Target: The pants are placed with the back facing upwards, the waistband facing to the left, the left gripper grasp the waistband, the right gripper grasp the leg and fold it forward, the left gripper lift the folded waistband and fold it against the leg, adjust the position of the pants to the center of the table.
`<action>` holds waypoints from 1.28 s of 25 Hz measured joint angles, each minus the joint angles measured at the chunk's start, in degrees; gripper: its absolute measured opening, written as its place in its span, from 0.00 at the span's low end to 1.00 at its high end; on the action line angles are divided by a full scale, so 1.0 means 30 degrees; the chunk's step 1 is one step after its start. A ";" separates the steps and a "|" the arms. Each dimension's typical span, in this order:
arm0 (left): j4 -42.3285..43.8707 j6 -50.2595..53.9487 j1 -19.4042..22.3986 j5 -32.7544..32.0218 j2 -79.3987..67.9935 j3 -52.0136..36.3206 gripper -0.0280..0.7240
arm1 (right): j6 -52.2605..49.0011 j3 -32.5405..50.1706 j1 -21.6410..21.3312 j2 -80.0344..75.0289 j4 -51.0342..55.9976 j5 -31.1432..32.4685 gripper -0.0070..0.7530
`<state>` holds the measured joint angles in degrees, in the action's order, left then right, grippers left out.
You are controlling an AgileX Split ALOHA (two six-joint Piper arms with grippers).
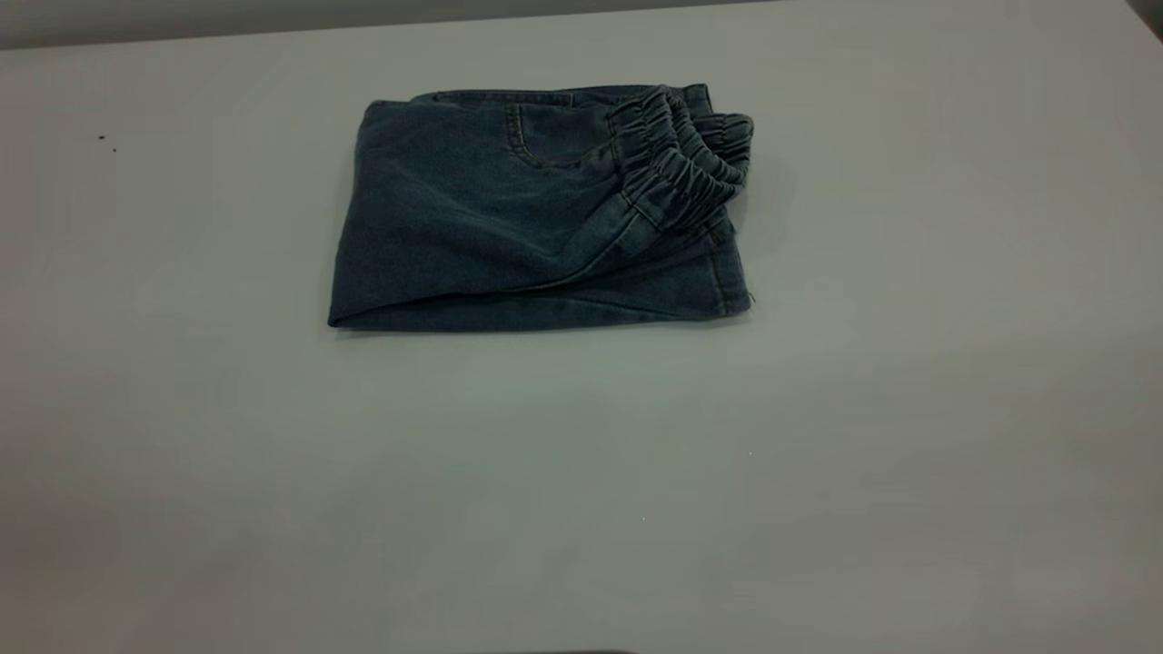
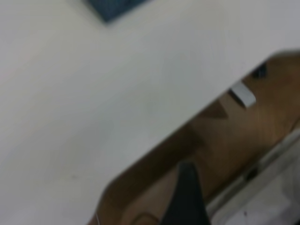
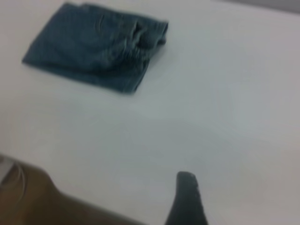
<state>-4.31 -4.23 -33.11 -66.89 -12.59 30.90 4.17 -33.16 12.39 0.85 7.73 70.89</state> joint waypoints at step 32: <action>-0.0622 -0.0876 0.3420 0.0840 0.0293 -0.0940 0.75 | 0.4468 0.1920 -0.0026 -0.0017 0.3153 -0.1401 0.62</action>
<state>-6.18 -6.86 -22.85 -64.37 -11.71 28.08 17.57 -27.40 12.31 0.80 17.19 66.69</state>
